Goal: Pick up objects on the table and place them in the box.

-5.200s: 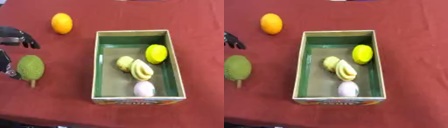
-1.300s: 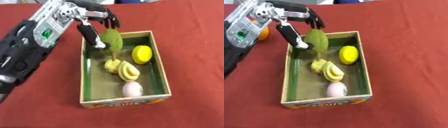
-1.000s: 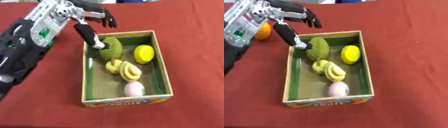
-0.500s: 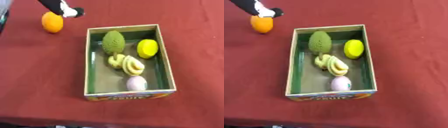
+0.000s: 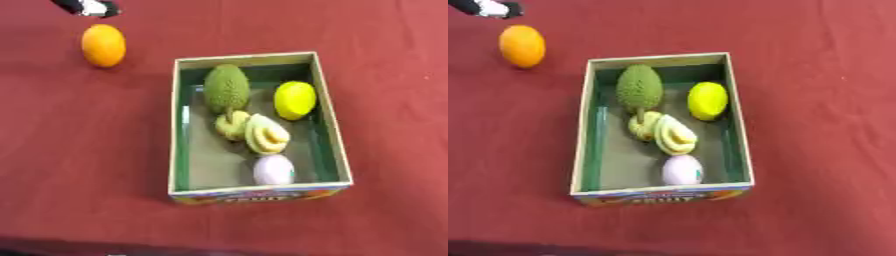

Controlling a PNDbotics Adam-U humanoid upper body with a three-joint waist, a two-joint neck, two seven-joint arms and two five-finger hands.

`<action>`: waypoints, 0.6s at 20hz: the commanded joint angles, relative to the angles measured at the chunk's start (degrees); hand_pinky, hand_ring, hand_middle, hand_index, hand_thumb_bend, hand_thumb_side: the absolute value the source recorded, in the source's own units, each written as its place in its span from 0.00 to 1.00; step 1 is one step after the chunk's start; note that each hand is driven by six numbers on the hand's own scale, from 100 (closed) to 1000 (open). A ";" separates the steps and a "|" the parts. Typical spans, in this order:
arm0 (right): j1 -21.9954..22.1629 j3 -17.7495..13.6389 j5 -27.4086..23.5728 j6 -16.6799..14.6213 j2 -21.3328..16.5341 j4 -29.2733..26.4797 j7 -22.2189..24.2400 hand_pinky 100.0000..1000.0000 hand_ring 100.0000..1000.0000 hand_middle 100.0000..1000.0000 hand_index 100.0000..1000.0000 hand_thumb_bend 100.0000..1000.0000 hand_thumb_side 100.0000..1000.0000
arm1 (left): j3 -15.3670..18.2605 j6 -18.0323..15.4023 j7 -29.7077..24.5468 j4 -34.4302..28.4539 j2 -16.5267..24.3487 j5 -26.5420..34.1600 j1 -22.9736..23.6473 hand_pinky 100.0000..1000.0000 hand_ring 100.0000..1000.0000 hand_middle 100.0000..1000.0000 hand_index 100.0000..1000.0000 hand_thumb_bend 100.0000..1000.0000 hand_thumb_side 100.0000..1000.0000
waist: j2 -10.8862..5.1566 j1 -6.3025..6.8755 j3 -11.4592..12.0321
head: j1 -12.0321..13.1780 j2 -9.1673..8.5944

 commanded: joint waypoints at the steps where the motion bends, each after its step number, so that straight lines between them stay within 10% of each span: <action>1: -0.88 -0.16 0.05 0.15 -1.38 -0.84 0.34 0.75 0.72 0.72 0.88 0.00 0.48 | 0.95 -1.39 -0.07 5.03 0.13 -1.90 -1.98 0.83 0.79 0.75 0.85 0.42 0.18 | -0.85 0.02 -0.28 | 0.64 -1.29; 12: -1.19 0.10 0.22 0.64 -0.79 -0.84 0.61 0.74 0.72 0.72 0.88 0.00 0.48 | 2.47 -5.10 -0.82 16.99 -1.26 -8.88 -2.85 0.84 0.82 0.78 0.87 0.52 0.28 | 0.85 -0.10 -0.32 | 1.52 -2.86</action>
